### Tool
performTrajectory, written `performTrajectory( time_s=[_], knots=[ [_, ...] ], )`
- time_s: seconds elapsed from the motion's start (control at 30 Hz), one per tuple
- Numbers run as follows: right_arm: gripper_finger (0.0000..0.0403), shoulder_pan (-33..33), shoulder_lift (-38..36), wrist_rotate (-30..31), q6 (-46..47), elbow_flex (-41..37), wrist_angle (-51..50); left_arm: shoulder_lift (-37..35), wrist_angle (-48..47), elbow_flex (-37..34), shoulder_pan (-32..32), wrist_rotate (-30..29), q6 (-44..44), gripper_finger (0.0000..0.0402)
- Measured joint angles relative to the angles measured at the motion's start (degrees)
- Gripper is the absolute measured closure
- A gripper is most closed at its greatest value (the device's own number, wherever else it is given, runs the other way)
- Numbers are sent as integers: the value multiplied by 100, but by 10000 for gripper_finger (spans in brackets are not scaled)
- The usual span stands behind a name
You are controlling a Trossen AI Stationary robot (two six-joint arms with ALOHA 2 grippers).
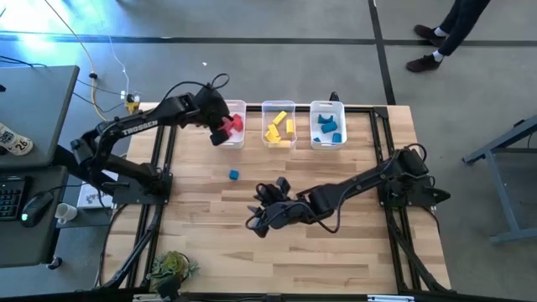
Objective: Sort & place blocks by color
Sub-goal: Put the red block into the left white bin, then put the blue block into the right white bin
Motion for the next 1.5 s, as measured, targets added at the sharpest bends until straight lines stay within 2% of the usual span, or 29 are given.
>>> performTrajectory(
  time_s=[0.33, 0.57, 1.0, 1.27, 1.5],
  knots=[
    [235, -66, 0, -14, 2, 0, -1, 667, 20, 0, 82, -12, -73, 346],
    [235, -66, 0, -17, 0, 0, -2, 688, 72, 0, 84, -156, -464, 306],
    [235, -66, 0, -17, 0, 0, -4, 619, -128, 0, -59, -106, -281, 222],
    [235, -66, 0, -17, 0, 0, -43, 420, -578, 0, -319, -104, -209, 210],
    [235, -66, 0, -19, 0, 0, -94, 170, -1020, 0, -795, -106, -209, 210]
  ],
)
